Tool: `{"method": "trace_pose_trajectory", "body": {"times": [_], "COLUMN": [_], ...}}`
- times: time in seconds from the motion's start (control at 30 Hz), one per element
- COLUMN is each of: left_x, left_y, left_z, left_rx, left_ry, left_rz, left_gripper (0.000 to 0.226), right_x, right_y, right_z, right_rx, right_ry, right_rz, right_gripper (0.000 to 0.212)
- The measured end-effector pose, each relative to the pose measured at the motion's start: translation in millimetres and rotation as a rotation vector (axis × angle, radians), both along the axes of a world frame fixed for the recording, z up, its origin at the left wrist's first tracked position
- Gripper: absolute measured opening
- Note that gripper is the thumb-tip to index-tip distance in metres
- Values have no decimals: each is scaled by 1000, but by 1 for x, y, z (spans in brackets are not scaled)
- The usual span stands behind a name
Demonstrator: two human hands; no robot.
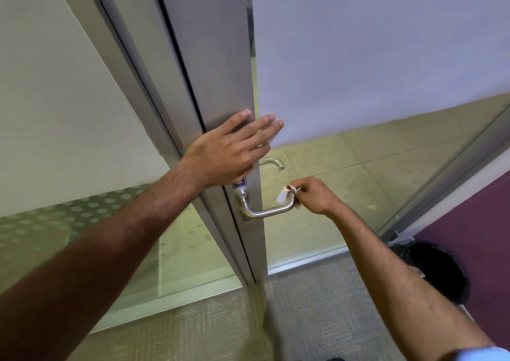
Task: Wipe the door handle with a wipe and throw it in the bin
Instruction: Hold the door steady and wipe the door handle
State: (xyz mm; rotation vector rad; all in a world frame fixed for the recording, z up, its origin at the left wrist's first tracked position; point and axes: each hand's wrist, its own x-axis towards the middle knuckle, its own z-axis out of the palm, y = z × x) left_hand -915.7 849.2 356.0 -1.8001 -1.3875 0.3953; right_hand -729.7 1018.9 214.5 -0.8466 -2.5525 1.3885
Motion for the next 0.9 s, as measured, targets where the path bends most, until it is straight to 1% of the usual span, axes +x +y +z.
{"method": "trace_pose_trajectory", "body": {"times": [0.07, 0.13, 0.2, 0.27, 0.33, 0.4, 0.5, 0.57, 0.63, 0.7, 0.73, 0.8, 0.9], "left_x": [0, 1, 1, 1, 1, 2, 3, 3, 3, 3, 3, 3, 5], "left_y": [1, 2, 1, 0, 0, 0, 1, 1, 0, -1, -2, -2, -1], "left_z": [1, 1, 1, 0, 1, 1, 2, 2, 3, 3, 4, 3, 4], "left_rx": [-4, -4, -1, 2, 4, 8, 10, 5, -7, -15, -16, -15, -13], "left_ry": [-1, -4, 6, 12, 17, 18, 22, 18, 9, 9, 8, 8, 7], "left_rz": [-1, -3, -2, -2, -2, -5, -1, 6, 12, 18, 20, 17, 13], "left_gripper": [42, 42, 43, 44, 45, 45, 46, 46, 47, 46, 45, 45, 45], "right_x": [0, 4, 7, 8, 6, 0, -12, -22, -35, -51, -57, -66, -60], "right_y": [5, 4, -2, -13, -33, -59, -97, -116, -129, -139, -144, -152, -153], "right_z": [-1, -8, -21, -36, -49, -59, -67, -66, -63, -57, -52, -48, -48], "right_rx": [-149, -340, -543, -731, -895, -1049, -1169, -1235, -1361, -1476, -1527, -1648, -1775], "right_ry": [32, 97, 179, 245, 306, 389, 486, 494, 485, 521, 569, 664, 727], "right_rz": [35, 1, -118, -255, -332, -393, -417, -421, -483, -554, -588, -669, -743], "right_gripper": [38, 33, 33, 39, 42, 40, 35, 27, 24, 18, 19, 28, 30]}}
